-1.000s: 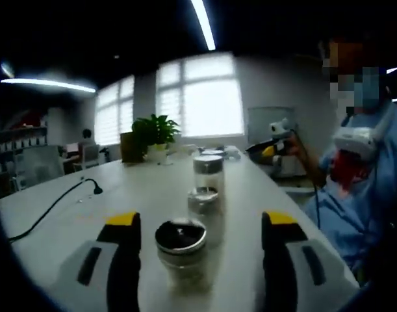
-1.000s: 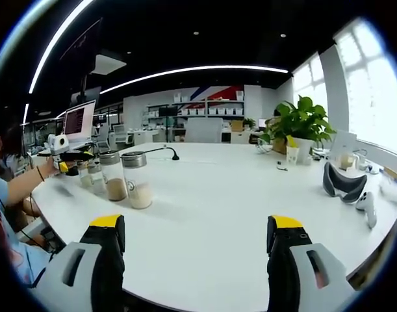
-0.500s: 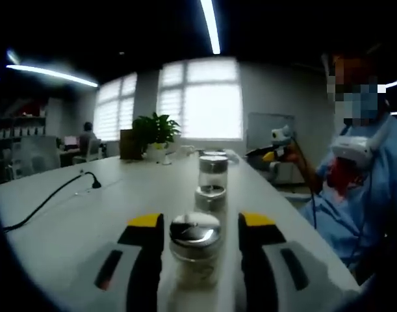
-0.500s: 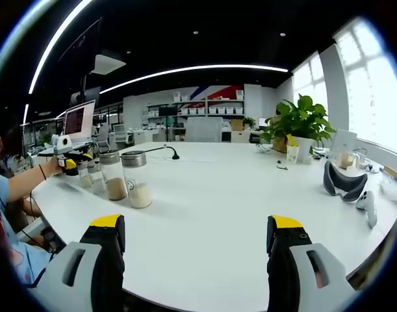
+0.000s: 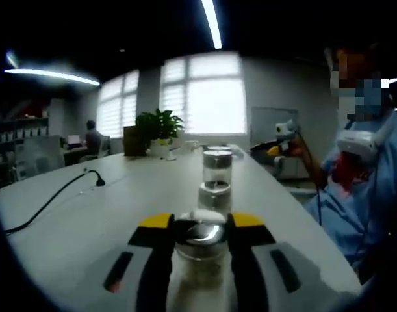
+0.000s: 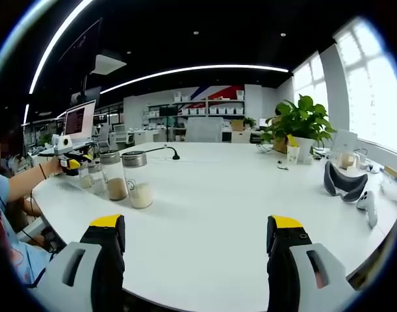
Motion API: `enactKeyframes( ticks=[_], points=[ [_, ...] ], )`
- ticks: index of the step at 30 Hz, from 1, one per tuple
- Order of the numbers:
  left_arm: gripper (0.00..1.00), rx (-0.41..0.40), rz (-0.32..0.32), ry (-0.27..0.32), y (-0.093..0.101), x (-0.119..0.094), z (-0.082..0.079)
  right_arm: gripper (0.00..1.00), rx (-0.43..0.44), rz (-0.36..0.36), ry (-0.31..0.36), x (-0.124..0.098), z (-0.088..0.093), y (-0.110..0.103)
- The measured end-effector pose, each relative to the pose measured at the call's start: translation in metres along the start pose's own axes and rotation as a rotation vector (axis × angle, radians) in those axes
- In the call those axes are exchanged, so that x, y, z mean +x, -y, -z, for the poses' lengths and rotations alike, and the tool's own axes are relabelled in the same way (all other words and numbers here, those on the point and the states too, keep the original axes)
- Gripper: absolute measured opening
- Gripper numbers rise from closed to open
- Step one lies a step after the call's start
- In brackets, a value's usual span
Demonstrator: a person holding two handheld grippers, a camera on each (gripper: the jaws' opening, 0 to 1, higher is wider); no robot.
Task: Rotate the seasoning bottle until the label or dispensing opening points toward the visible target arrow and the bottle remains upright within the marked orientation range
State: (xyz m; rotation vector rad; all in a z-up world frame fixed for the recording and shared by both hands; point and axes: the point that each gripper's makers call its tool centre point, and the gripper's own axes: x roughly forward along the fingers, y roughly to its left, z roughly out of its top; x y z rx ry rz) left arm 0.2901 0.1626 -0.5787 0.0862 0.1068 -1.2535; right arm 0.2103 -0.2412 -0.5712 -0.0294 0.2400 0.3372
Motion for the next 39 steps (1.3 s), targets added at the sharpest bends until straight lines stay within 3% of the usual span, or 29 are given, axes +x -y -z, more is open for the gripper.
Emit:
enactKeyframes(
  ticks=[10,18,28,31,39],
  points=[
    [0.34,-0.026,-0.071,-0.012,-0.007,-0.001,0.0,0.93,-0.003,-0.004,0.004,0.001,-0.002,-0.001],
    [0.34,-0.093,-0.215,-0.042,-0.014,-0.003,0.002,0.93,-0.002,0.0,0.001,0.0,-0.001,-0.001],
    [0.34,-0.091,-0.344,-0.077,-0.018,-0.007,0.004,0.93,-0.007,0.002,0.002,0.0,-0.001,-0.002],
    [0.34,-0.106,-0.41,-0.093,-0.019,-0.009,0.005,0.93,-0.006,0.002,0.002,0.0,-0.001,-0.002],
    [0.34,-0.156,-0.557,-0.072,-0.022,-0.013,0.006,0.93,-0.008,0.002,0.002,-0.001,-0.001,-0.002]
  ],
)
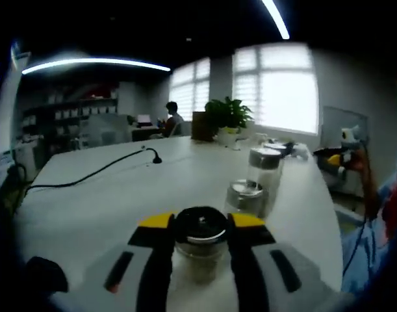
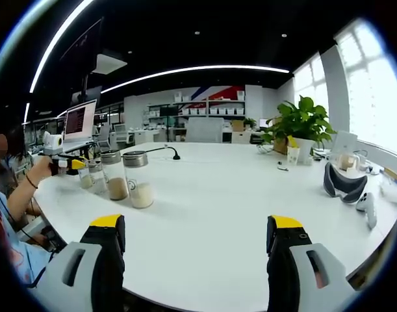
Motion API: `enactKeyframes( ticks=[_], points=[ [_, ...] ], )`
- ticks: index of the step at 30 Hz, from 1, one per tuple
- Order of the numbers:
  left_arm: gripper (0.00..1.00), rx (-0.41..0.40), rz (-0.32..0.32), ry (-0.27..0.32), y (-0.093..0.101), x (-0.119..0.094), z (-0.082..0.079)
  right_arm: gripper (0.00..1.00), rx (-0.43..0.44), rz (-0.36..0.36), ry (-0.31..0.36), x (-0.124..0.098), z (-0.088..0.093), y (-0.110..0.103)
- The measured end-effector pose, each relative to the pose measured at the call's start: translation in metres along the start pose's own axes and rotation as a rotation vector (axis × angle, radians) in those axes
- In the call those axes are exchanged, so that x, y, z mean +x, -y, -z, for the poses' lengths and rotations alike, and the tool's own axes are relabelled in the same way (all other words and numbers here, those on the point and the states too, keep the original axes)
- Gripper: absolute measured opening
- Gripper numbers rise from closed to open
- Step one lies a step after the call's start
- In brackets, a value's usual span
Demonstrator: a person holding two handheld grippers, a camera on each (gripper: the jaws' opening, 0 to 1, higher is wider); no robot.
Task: Rotate the seasoning bottle until the label or dispensing opening points toward the visible target arrow and the bottle remains upright within the marked orientation range
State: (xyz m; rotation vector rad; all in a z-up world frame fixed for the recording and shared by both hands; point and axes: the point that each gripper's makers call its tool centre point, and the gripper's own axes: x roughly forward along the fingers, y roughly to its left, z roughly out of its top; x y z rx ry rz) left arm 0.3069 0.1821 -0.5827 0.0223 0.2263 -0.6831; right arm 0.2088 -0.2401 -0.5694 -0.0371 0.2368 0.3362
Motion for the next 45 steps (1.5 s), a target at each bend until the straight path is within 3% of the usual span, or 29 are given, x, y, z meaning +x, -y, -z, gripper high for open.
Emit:
enactKeyframes(
  ticks=[22,33,45],
  points=[
    [0.34,-0.092,-0.327,0.085,-0.0017,-0.0051,0.0026,0.94,-0.016,0.016,-0.014,0.0012,0.0026,0.0006],
    [0.34,-0.115,-0.409,0.112,-0.0038,-0.0054,0.0015,0.94,-0.018,0.018,-0.02,0.0012,0.004,0.0025],
    [0.34,-0.116,-0.435,0.14,-0.0047,-0.0042,0.0001,0.93,-0.016,0.021,-0.021,0.0005,0.0043,0.0047]
  ],
)
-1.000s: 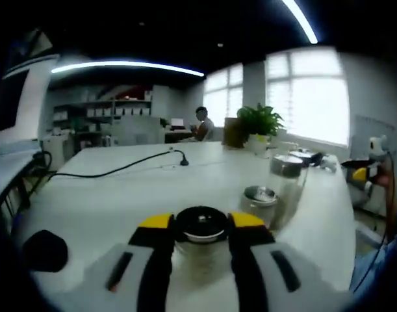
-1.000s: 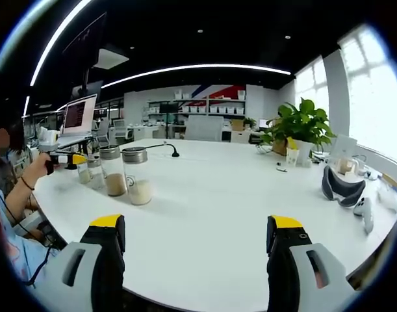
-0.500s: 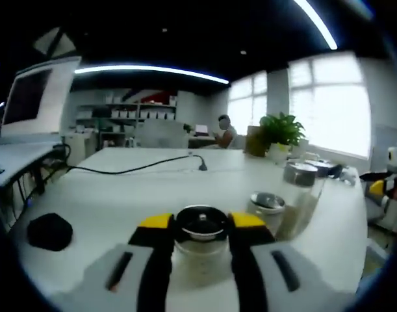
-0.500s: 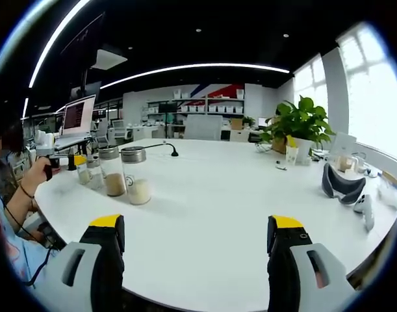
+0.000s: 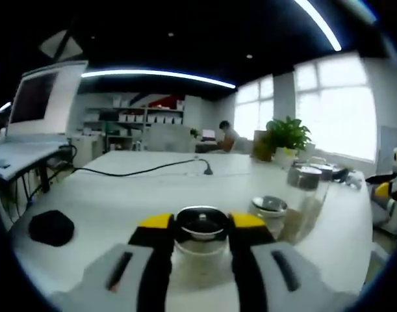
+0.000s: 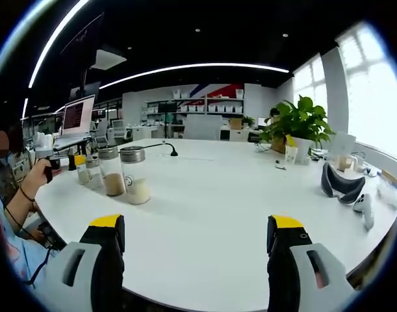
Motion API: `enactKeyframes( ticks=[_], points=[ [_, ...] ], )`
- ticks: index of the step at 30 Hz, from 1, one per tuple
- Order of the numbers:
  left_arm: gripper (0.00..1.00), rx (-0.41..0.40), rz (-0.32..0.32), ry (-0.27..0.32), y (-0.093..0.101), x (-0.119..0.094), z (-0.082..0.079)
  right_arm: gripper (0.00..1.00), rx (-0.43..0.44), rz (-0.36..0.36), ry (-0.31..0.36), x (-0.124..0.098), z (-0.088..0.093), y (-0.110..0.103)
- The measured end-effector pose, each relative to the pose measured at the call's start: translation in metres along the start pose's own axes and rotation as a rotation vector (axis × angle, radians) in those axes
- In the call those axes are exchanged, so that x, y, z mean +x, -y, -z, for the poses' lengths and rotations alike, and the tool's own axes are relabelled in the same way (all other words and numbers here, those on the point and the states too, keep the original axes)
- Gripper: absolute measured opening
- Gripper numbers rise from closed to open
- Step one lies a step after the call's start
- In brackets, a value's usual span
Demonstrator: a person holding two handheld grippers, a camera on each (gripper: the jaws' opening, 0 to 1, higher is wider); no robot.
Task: Rotate the seasoning bottle until the label or dispensing opening points toward the visible target arrow and the bottle remains upright within the marked orientation range
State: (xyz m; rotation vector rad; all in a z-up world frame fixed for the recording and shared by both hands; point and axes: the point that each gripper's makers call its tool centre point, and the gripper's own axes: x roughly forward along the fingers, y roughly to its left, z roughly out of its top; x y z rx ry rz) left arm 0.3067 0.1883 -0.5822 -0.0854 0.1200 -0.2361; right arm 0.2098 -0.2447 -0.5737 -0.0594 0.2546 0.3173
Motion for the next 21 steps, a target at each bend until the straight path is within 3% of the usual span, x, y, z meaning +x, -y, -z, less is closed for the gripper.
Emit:
enactKeyframes(
  ticks=[9,12,16,20,21],
  points=[
    [0.36,0.001,-0.023,0.014,-0.002,-0.001,-0.001,0.93,-0.006,-0.003,0.001,0.0,0.0,-0.002],
    [0.48,-0.025,-0.034,0.06,-0.005,-0.006,-0.01,0.93,-0.003,0.006,0.001,-0.001,0.0,0.001],
    [0.5,-0.019,-0.042,0.061,-0.01,-0.012,-0.015,0.93,0.004,0.009,-0.002,-0.001,0.001,0.004],
    [0.62,-0.022,-0.025,0.07,-0.01,-0.027,-0.024,0.93,0.004,0.005,0.001,-0.001,0.0,0.002],
    [0.64,-0.036,-0.009,0.049,-0.008,-0.032,-0.025,0.93,0.004,0.004,0.001,0.0,0.0,0.001]
  ],
)
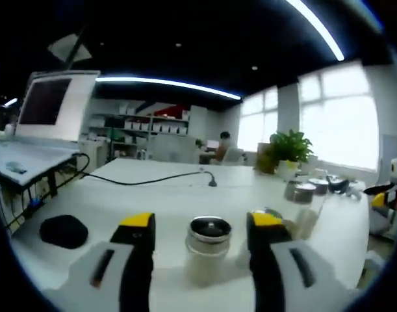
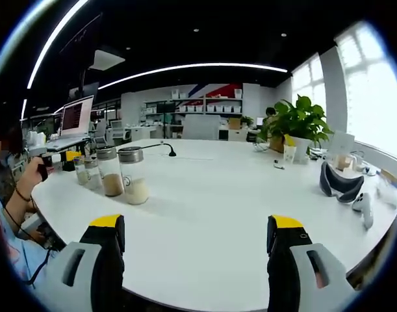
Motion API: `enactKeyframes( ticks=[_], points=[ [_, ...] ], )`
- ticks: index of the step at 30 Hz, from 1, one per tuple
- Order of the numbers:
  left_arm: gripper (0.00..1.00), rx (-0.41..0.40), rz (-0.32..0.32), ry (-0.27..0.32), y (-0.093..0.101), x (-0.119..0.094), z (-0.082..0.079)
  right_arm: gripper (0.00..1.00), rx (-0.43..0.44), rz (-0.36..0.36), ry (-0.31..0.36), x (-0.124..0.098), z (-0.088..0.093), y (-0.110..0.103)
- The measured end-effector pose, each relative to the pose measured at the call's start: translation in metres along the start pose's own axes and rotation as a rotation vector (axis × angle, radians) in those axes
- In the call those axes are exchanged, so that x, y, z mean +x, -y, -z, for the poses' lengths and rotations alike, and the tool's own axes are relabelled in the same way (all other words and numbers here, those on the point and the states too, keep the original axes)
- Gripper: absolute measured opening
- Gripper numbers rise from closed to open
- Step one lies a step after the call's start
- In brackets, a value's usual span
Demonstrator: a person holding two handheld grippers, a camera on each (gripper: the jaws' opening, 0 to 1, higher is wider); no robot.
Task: Rotate the seasoning bottle until the label or dispensing opening points toward the visible target arrow and the bottle remains upright within the marked orientation range
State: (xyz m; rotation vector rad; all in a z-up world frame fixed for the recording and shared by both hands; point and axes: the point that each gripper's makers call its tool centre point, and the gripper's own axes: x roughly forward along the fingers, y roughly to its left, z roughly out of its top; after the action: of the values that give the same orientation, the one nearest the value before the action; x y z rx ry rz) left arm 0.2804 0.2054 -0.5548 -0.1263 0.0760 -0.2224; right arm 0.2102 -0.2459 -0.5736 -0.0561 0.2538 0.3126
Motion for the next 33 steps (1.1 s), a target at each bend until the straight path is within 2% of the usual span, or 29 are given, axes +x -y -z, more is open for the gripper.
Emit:
enactKeyframes(
  ticks=[1,5,10,13,17,22,25,33],
  points=[
    [0.65,-0.001,0.009,-0.009,0.001,-0.005,-0.003,0.93,-0.001,-0.001,-0.001,0.0,0.0,-0.001],
    [0.68,0.045,0.028,0.045,0.007,-0.025,-0.029,0.93,-0.001,-0.006,-0.003,0.001,0.0,-0.003],
    [0.8,0.065,0.037,0.083,0.008,-0.048,-0.052,0.93,-0.002,-0.007,-0.001,0.001,0.0,-0.004],
    [0.9,0.06,0.066,0.084,0.014,-0.067,-0.059,0.93,-0.002,-0.001,0.005,0.0,-0.001,-0.003],
    [0.94,0.106,0.042,0.099,0.01,-0.084,-0.068,0.94,0.031,0.026,0.012,-0.002,-0.002,0.001],
    [1.0,0.097,0.033,0.116,0.012,-0.105,-0.074,0.95,0.089,0.053,0.1,-0.009,-0.017,0.01],
    [1.0,0.144,0.025,0.108,0.013,-0.112,-0.077,0.95,0.089,0.072,0.101,-0.012,-0.018,0.014],
    [1.0,0.17,-0.013,0.153,0.013,-0.132,-0.09,0.97,0.073,0.061,0.078,-0.01,-0.012,0.015]
  ],
)
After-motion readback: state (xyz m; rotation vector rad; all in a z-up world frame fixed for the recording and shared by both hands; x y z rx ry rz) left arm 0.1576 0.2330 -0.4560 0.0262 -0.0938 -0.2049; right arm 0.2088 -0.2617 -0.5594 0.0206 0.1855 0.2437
